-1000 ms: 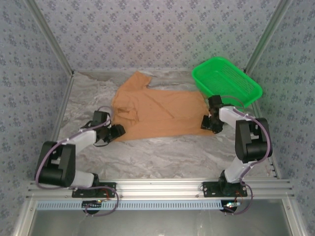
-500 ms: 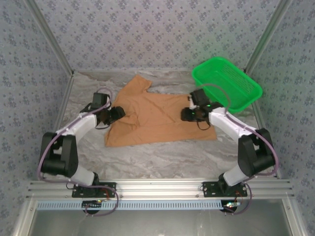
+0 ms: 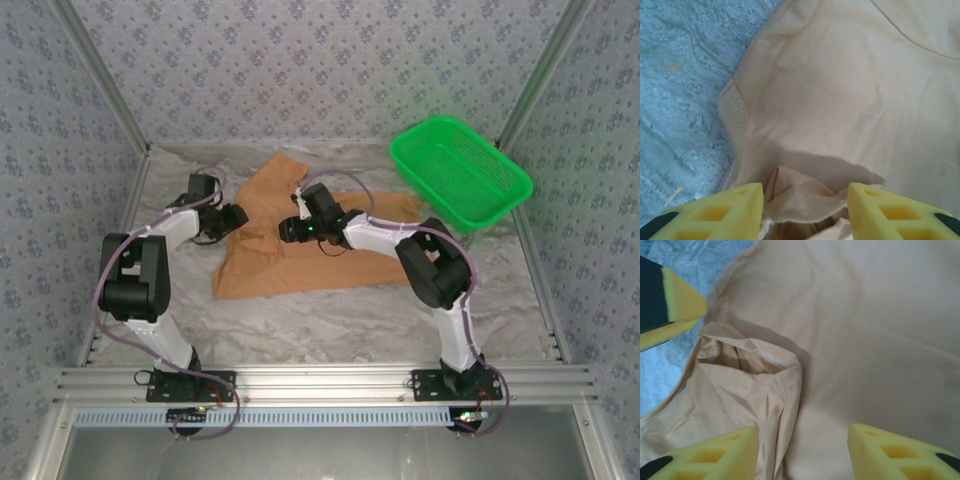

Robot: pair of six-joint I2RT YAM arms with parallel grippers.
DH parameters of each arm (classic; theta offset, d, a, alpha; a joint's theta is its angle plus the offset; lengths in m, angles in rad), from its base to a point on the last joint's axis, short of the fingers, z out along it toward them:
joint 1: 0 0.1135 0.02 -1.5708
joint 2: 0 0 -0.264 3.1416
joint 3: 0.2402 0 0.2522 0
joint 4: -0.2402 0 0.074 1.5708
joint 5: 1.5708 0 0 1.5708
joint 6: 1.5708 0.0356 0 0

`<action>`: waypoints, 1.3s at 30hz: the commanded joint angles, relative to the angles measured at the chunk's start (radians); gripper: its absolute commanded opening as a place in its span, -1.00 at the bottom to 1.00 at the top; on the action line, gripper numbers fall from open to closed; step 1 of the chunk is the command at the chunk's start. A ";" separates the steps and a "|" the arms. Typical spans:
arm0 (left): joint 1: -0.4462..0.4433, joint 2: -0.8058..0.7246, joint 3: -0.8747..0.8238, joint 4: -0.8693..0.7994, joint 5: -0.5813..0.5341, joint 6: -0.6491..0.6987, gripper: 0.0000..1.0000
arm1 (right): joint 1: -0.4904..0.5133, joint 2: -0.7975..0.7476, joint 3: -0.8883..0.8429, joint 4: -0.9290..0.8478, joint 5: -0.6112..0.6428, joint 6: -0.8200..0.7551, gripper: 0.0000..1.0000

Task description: Fold the inside-out t-shirt

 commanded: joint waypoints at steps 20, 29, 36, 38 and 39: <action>-0.001 0.072 0.012 -0.006 0.024 0.054 -0.36 | 0.123 0.247 0.334 -0.241 0.288 -0.159 0.02; -0.001 0.084 0.042 0.004 0.054 0.039 -0.45 | 0.107 0.248 0.353 -0.239 0.348 -0.171 -0.38; 0.000 0.079 0.055 0.011 0.057 0.030 -0.43 | 0.080 0.232 0.357 -0.248 0.339 -0.169 -0.62; -0.001 0.081 0.059 0.020 0.066 0.024 -0.43 | 0.074 0.215 0.349 -0.252 0.348 -0.170 -0.68; -0.001 0.084 0.060 0.026 0.071 0.020 -0.43 | 0.069 0.205 0.341 -0.249 0.350 -0.168 -0.70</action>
